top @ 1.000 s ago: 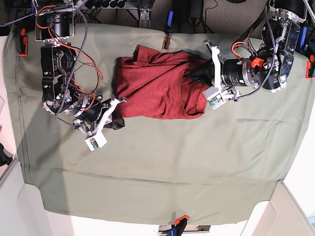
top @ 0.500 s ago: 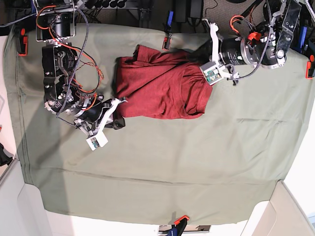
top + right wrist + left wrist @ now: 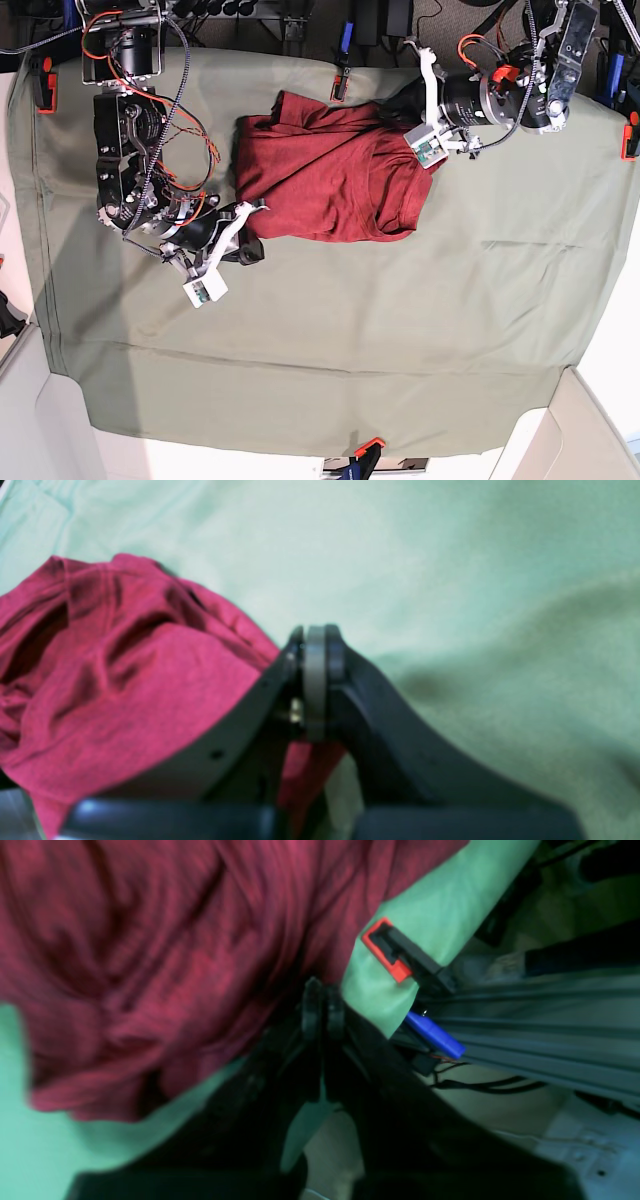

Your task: Fold the T-shirt properly

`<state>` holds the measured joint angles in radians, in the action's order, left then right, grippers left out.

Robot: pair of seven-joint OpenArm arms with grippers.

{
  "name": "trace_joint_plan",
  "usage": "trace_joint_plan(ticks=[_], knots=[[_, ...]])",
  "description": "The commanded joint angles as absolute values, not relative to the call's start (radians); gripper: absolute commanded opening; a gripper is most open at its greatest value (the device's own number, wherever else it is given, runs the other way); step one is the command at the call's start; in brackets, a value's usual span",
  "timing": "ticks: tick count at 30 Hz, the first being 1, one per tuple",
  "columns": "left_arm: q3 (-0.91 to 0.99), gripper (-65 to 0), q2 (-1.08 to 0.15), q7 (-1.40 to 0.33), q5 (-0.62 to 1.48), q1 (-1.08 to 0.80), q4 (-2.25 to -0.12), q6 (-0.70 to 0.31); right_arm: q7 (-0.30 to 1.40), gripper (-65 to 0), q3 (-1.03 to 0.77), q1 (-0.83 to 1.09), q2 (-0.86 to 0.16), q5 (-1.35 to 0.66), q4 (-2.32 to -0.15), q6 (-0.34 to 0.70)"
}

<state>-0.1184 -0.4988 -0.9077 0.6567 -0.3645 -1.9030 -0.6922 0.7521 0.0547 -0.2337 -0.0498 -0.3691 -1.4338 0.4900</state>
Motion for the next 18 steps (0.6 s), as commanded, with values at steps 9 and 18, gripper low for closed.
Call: trace_joint_plan(ticks=[9,18], knots=[[-0.114,-65.0,-0.443,-0.855,0.608,-0.24,-1.674,-0.698,0.687,-65.0,0.055,-0.303,-0.049,-0.344,-1.329,0.494],[-0.114,-65.0,-0.456,-0.857,0.556,-0.023,-1.504,-0.698,0.69,-65.0,0.055,-0.371,-0.05,-0.345,-1.234,0.494]])
